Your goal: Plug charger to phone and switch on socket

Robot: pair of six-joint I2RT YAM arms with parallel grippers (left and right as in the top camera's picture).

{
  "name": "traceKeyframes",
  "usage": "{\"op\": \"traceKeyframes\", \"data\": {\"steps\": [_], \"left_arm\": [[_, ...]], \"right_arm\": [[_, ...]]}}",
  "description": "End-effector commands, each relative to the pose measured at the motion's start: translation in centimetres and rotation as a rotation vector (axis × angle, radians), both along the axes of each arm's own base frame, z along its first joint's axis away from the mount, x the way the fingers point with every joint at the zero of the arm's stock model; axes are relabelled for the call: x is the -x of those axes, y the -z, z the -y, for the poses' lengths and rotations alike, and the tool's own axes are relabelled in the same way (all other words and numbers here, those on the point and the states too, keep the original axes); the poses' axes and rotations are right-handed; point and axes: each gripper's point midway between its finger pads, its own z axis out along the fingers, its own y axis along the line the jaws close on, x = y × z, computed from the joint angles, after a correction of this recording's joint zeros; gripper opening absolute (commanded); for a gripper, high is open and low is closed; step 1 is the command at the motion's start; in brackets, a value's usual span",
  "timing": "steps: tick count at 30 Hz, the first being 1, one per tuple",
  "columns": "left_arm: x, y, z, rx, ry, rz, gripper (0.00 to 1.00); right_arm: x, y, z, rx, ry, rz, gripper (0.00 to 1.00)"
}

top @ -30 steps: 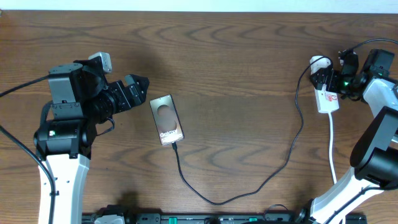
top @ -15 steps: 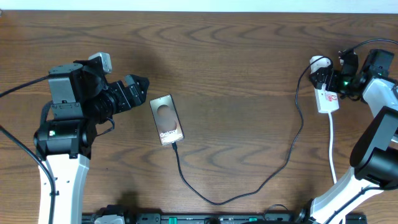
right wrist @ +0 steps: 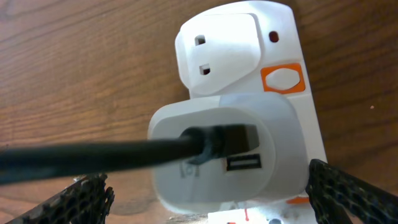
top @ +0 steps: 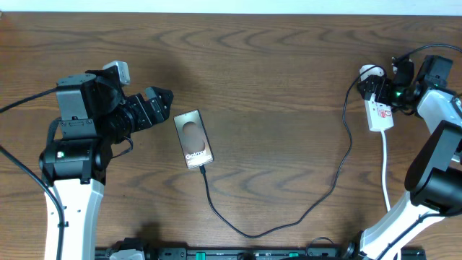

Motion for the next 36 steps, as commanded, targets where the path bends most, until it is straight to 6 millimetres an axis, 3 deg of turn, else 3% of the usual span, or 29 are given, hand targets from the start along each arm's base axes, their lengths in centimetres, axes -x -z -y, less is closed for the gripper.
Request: {"op": "traceKeyframes", "data": {"steps": [1, 17, 26, 36], "left_arm": [[0.2, -0.2, 0.2, -0.003, 0.012, 0.008, 0.90], [0.2, -0.2, 0.2, -0.003, 0.012, 0.008, 0.90], [0.2, -0.2, 0.2, -0.003, 0.012, 0.007, 0.90], [0.3, -0.1, 0.2, -0.002, 0.012, 0.001, 0.90]], "right_arm": [[0.7, 2.2, -2.6, -0.126, -0.027, -0.060, 0.98], [1.4, 2.3, -2.8, -0.150, -0.005, -0.099, 0.95], [1.3, -1.0, -0.7, -0.042, 0.012, -0.043, 0.97], [1.2, -1.0, -0.6, -0.027, -0.007, -0.032, 0.97]]}}
